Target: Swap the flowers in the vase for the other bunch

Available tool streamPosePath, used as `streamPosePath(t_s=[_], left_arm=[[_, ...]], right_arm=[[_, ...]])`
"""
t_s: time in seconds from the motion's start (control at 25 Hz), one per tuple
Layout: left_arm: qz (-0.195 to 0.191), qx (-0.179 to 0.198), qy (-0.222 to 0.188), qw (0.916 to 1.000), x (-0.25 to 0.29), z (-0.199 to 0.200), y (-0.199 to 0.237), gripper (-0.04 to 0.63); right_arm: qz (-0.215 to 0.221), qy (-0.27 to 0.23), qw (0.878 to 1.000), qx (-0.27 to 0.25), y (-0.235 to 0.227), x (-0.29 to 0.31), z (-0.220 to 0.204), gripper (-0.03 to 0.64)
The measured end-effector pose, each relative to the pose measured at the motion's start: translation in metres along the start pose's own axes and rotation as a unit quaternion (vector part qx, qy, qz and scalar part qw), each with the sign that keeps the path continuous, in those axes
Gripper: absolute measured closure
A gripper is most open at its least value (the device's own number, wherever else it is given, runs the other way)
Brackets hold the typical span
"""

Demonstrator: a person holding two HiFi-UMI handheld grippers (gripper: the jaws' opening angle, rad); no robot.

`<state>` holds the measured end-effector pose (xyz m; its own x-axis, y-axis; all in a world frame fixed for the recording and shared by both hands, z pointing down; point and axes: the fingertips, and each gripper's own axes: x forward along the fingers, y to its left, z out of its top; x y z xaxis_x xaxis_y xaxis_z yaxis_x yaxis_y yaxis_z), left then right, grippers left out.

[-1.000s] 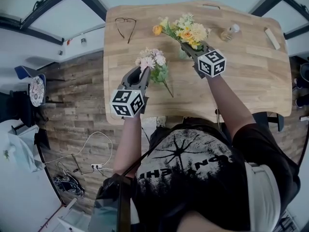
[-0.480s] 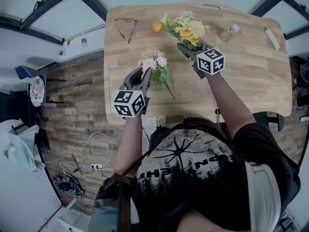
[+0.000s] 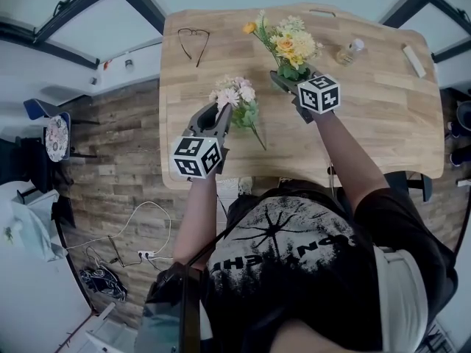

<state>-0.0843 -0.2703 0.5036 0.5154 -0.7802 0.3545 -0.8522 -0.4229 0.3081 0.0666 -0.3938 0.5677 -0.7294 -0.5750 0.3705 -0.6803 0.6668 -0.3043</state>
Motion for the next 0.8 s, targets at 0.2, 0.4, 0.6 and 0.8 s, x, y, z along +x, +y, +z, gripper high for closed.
streamPosePath(t_s=[0.2, 0.4, 0.6, 0.8], left_arm=[[-0.003, 0.002, -0.002, 1.0, -0.002, 0.002, -0.002, 0.499], [-0.009, 0.003, -0.003, 0.9999, -0.003, 0.002, -0.002, 0.499], [-0.018, 0.008, -0.006, 0.9998, -0.003, 0.006, -0.006, 0.499], [-0.034, 0.014, -0.009, 0.9993, -0.003, 0.01, -0.009, 0.499]], right_arm=[[-0.012, 0.009, 1.0, 0.004, -0.003, -0.005, -0.005, 0.341], [-0.02, 0.006, 1.0, 0.008, -0.003, -0.011, -0.008, 0.341], [-0.032, 0.0, 0.999, 0.01, -0.002, -0.022, -0.008, 0.341], [-0.056, -0.011, 0.998, 0.016, -0.004, -0.042, -0.01, 0.341]])
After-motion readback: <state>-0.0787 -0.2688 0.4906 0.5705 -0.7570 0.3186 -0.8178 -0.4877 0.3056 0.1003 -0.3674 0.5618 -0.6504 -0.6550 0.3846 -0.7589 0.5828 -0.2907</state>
